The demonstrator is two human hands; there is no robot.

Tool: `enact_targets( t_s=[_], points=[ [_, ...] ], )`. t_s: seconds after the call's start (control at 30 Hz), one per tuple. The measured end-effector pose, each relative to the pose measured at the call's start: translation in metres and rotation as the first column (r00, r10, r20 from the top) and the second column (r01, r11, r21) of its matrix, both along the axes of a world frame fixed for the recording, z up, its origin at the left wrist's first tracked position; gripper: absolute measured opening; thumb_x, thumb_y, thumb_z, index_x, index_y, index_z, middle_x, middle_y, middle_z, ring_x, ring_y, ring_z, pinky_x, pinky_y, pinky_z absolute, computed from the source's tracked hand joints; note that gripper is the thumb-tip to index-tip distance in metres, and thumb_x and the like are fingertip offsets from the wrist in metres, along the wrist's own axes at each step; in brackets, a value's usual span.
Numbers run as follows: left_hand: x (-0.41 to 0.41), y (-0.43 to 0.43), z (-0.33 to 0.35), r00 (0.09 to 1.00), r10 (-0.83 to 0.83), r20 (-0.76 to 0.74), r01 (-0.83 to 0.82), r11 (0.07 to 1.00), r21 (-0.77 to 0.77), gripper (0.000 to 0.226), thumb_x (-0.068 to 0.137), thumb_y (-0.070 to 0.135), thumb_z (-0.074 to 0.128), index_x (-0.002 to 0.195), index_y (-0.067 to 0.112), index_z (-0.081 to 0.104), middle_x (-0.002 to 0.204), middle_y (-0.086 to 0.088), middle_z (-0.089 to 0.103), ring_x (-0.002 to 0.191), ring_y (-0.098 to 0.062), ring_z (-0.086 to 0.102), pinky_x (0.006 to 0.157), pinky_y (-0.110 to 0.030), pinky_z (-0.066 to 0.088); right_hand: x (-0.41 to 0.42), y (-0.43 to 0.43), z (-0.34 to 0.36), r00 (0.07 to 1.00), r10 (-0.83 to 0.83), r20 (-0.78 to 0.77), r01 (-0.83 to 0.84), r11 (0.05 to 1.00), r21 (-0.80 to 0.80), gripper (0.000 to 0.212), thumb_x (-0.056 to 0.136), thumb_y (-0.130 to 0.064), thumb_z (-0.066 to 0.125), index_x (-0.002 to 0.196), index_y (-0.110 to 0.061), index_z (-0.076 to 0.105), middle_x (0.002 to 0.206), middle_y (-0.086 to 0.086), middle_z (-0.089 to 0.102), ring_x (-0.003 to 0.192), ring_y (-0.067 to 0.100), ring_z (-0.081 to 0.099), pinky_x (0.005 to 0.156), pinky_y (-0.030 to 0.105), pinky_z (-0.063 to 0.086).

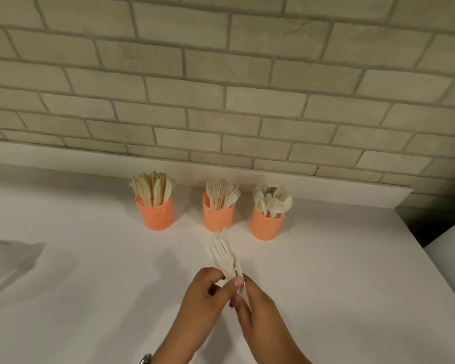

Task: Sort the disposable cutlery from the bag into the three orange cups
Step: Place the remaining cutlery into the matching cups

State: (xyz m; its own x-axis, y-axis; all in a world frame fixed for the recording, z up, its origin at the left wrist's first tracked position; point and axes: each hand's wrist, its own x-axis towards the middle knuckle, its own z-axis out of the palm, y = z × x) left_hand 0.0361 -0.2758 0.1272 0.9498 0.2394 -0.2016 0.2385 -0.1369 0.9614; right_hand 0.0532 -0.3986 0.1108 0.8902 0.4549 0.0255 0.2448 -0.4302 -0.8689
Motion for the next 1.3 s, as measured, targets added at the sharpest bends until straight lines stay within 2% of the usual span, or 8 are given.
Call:
enact_targets(
  t_s=[0.13, 0.33, 0.5, 0.63, 0.87, 1.03, 1.2, 1.3],
  points=[
    [0.001, 0.000, -0.001, 0.994, 0.108, 0.015, -0.106, 0.989, -0.102, 0.009, 0.079, 0.020, 0.071, 0.085, 0.014, 0.074, 0.078, 0.003, 0.062, 0.057, -0.005, 0.055, 0.057, -0.008, 0.040, 0.004, 0.005, -0.007, 0.998, 0.052, 0.018, -0.049, 0.989, -0.141, 0.040, 0.098, -0.026, 0.041, 0.135, -0.040, 0.033, 0.117, -0.032, 0.050, 0.101, -0.019, 0.048, 0.087, -0.006, 0.030],
    [0.009, -0.004, -0.001, 0.989, 0.141, 0.037, -0.131, 0.972, -0.197, 0.008, 0.071, 0.020, 0.078, 0.078, 0.015, 0.077, 0.066, -0.008, 0.071, 0.059, -0.012, 0.059, 0.058, -0.016, 0.045, 0.015, 0.005, -0.014, 0.989, 0.118, -0.086, -0.126, 0.988, -0.091, 0.048, 0.102, -0.015, 0.030, 0.148, -0.025, 0.021, 0.145, -0.006, 0.039, 0.133, 0.009, 0.042, 0.101, 0.012, 0.038],
    [0.031, -0.009, -0.006, 0.981, 0.191, -0.038, -0.195, 0.952, -0.237, 0.020, 0.076, 0.017, 0.074, 0.076, -0.004, 0.073, 0.054, 0.000, 0.063, 0.050, -0.008, 0.057, 0.056, -0.019, 0.045, 0.028, 0.000, -0.024, 0.995, 0.064, -0.081, -0.077, 0.983, -0.169, 0.074, 0.096, -0.018, 0.046, 0.135, -0.036, -0.015, 0.130, -0.024, 0.033, 0.119, 0.003, 0.051, 0.091, 0.001, 0.033],
    [0.063, 0.009, 0.004, 0.979, 0.202, 0.016, -0.197, 0.966, -0.166, 0.012, 0.076, 0.017, 0.073, 0.069, 0.007, 0.072, 0.051, 0.001, 0.059, 0.046, -0.004, 0.051, 0.056, -0.017, 0.048, 0.033, -0.020, -0.033, 0.994, 0.000, -0.106, -0.021, 0.981, -0.193, 0.086, 0.091, -0.030, 0.057, 0.135, -0.043, -0.015, 0.107, -0.029, 0.043, 0.084, 0.009, 0.058, 0.079, 0.011, 0.048],
    [0.148, 0.066, 0.028, 0.912, 0.307, 0.274, -0.315, 0.949, -0.015, 0.016, 0.076, 0.018, 0.075, 0.077, 0.003, 0.070, 0.062, 0.000, 0.066, 0.055, -0.009, 0.060, 0.058, -0.026, 0.050, 0.035, -0.053, -0.047, 0.976, -0.076, -0.205, 0.026, 0.971, -0.237, 0.111, 0.054, -0.090, 0.038, 0.146, -0.037, 0.005, 0.101, -0.026, 0.055, 0.095, 0.000, 0.054, 0.075, 0.011, 0.048],
    [0.182, 0.071, 0.006, 0.952, 0.278, 0.125, -0.300, 0.928, 0.221, 0.032, 0.074, 0.028, 0.076, 0.055, 0.013, 0.056, 0.061, -0.006, 0.060, 0.052, -0.017, 0.054, 0.044, -0.019, 0.041, 0.026, -0.054, -0.051, 0.972, -0.108, -0.211, 0.060, 0.974, -0.220, 0.074, 0.037, -0.099, 0.022, 0.104, -0.087, -0.007, 0.118, -0.050, 0.026, 0.096, -0.009, 0.052, 0.077, 0.009, 0.046],
    [0.188, 0.071, 0.005, 0.977, 0.209, 0.033, -0.209, 0.933, 0.294, 0.027, 0.081, 0.021, 0.070, 0.064, 0.011, 0.052, 0.067, -0.002, 0.056, 0.063, -0.018, 0.053, 0.046, -0.017, 0.032, 0.016, -0.052, -0.043, 0.975, -0.119, -0.189, 0.073, 0.969, -0.236, 0.070, 0.042, -0.097, 0.023, 0.109, -0.082, 0.012, 0.119, -0.048, 0.028, 0.094, -0.008, 0.053, 0.078, 0.007, 0.044],
    [0.201, 0.080, 0.011, 0.985, 0.161, 0.057, -0.170, 0.953, 0.252, 0.019, 0.081, 0.022, 0.070, 0.079, 0.005, 0.063, 0.083, -0.014, 0.066, 0.077, -0.026, 0.062, 0.052, -0.021, 0.036, 0.006, -0.048, -0.038, 0.985, -0.134, -0.110, 0.107, 0.968, -0.226, 0.052, 0.079, -0.065, 0.050, 0.117, -0.062, 0.014, 0.122, -0.045, 0.023, 0.099, -0.007, 0.051, 0.083, 0.008, 0.044]
  ],
)
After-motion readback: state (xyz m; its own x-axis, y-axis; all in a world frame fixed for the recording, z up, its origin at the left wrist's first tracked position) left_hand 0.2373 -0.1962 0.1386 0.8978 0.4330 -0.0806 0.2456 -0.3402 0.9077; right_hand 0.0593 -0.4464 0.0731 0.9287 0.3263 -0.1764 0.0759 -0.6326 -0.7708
